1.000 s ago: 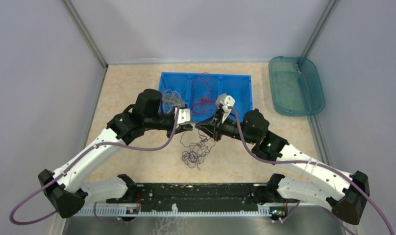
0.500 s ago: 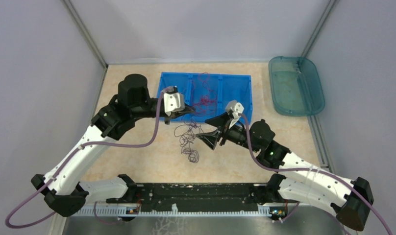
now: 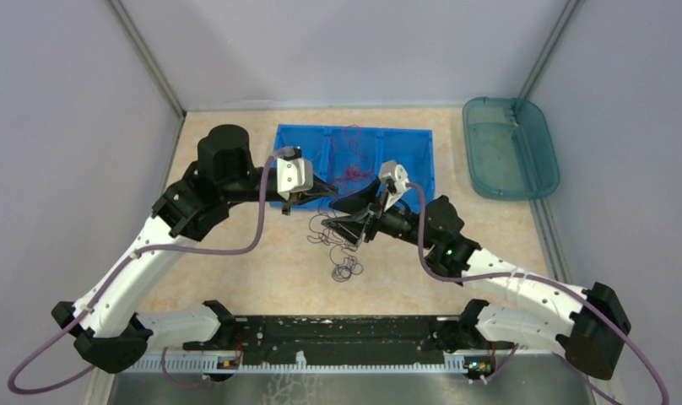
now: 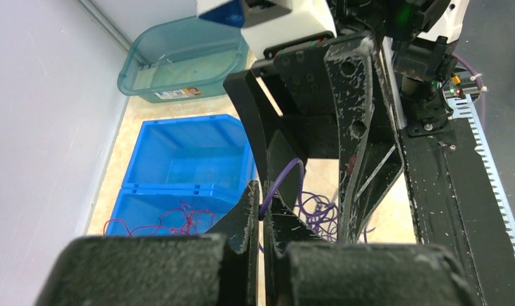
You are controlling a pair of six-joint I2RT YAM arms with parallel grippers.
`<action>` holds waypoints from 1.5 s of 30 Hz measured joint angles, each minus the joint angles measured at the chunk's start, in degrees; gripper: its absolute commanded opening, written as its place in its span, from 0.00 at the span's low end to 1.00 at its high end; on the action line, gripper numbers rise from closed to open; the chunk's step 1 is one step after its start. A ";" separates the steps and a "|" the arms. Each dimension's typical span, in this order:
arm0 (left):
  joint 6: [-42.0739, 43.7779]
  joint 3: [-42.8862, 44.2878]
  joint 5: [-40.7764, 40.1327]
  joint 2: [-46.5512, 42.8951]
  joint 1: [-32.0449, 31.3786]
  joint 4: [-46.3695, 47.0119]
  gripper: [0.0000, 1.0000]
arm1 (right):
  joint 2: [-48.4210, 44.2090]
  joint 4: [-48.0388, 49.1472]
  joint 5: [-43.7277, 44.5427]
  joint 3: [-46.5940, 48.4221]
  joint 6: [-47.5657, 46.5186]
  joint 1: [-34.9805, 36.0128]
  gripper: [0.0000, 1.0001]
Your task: Untangle the cables
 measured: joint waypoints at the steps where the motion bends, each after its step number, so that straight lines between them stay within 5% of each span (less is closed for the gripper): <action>1: 0.02 0.00 -0.02 0.00 0.00 0.00 0.00 | 0.96 1.38 -1.14 0.04 0.94 0.00 0.47; 16: 2.67 0.66 -7.76 2.89 -0.63 5.42 0.00 | 14.16 14.99 -12.07 0.22 12.24 1.44 0.41; 37: 6.21 21.84 -15.15 6.93 -0.94 10.34 0.00 | 20.00 24.79 -2.62 -19.50 13.57 1.49 0.43; 45: 6.49 22.49 -15.17 7.08 -0.96 9.81 0.00 | 16.63 21.07 3.78 -21.40 11.69 1.49 0.70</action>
